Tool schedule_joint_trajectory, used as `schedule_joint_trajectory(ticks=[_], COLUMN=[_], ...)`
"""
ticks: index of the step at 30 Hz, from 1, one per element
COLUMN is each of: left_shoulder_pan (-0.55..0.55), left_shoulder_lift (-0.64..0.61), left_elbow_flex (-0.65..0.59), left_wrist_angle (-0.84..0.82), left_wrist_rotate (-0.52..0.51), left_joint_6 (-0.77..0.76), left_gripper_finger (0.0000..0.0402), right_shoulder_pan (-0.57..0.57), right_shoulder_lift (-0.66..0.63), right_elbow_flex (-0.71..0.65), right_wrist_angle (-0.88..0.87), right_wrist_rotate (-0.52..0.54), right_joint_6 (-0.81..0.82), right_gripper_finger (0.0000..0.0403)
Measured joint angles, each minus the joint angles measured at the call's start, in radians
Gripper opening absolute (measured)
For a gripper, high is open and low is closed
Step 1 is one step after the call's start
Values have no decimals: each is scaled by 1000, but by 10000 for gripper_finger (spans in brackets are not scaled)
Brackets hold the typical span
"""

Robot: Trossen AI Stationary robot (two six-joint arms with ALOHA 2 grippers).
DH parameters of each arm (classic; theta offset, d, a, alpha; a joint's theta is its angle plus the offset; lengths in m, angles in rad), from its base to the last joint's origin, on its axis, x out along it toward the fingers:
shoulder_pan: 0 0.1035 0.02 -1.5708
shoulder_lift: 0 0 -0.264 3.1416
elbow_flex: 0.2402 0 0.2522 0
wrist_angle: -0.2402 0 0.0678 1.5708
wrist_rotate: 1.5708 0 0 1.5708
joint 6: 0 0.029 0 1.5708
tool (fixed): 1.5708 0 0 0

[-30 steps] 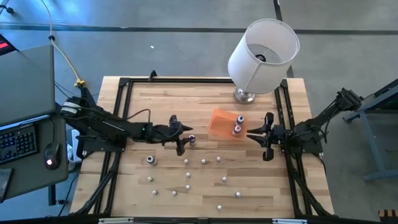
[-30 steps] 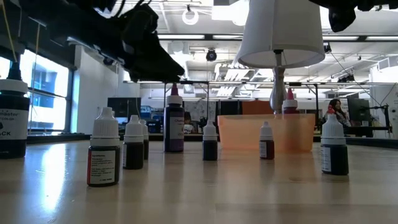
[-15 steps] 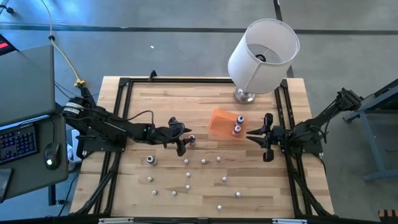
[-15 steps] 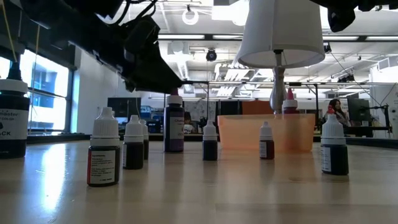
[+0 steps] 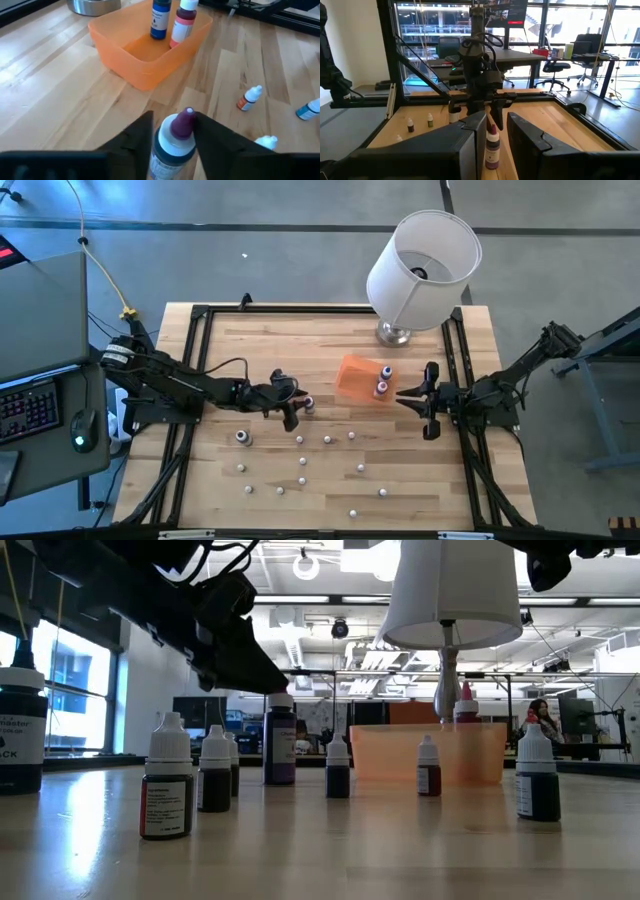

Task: Pick & Place food coloring
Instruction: Put the large purple food coloring bottle into the orange container

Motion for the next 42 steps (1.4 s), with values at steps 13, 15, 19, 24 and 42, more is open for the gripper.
schedule_joint_trajectory(ticks=[13, 15, 19, 24, 42], left_shoulder_pan=[0, 0, 0, 15, 231], left_shoulder_lift=[0, 0, 0, 0, 435], left_elbow_flex=[1, -1, 21, 151, 638], left_wrist_angle=[27, 88, 213, 160, -22], left_wrist_rotate=[4, 4, 38, 59, 205], left_joint_6=[6, 7, 40, 140, 186], left_gripper_finger=[13, 16, 13, 12, 20], right_shoulder_pan=[0, 0, 0, 0, 0], right_shoulder_lift=[0, 0, 0, 0, 0], right_elbow_flex=[0, 0, 0, 0, 0], right_wrist_angle=[0, 0, 0, 7, 19], right_wrist_rotate=[0, 0, 0, 0, 0], right_joint_6=[0, 0, 0, -4, -8], right_gripper_finger=[71, 71, 71, 71, 71])
